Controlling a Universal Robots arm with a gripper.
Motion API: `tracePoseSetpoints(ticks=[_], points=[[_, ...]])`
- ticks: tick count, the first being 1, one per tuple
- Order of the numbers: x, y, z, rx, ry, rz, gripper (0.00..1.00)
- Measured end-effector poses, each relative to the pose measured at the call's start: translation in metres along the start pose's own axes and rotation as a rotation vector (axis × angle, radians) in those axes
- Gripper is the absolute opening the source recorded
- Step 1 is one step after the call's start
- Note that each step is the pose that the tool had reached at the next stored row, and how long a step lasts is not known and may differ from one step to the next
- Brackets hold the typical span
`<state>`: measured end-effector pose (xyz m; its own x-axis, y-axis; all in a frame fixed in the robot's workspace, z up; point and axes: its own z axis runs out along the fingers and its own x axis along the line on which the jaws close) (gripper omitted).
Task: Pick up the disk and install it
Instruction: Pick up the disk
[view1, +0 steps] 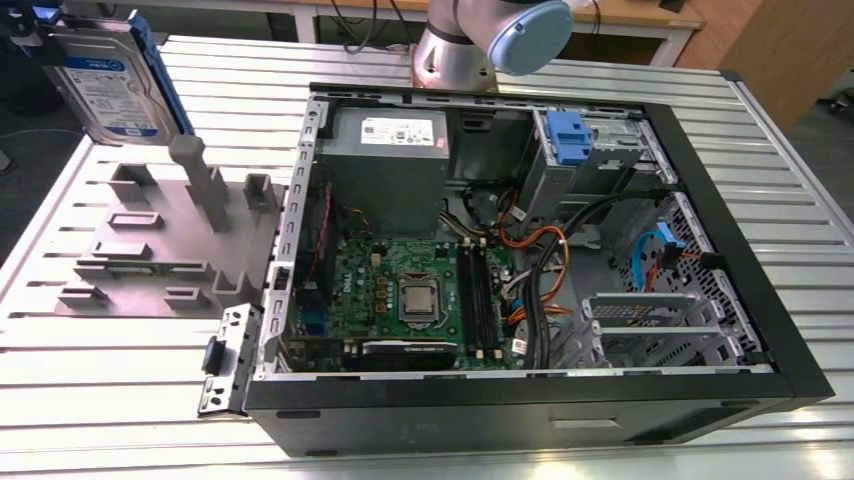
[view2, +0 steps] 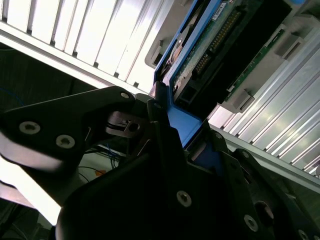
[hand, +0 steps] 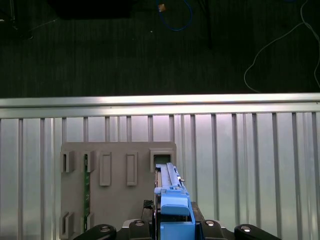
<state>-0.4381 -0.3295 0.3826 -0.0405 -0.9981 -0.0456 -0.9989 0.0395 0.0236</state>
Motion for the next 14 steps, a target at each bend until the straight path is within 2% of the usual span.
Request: tracePoseSetpoints(ticks=[14], points=[[-0.0001,0.0001,-0.0034,-0.0001,0.0000,0.000,0.37]])
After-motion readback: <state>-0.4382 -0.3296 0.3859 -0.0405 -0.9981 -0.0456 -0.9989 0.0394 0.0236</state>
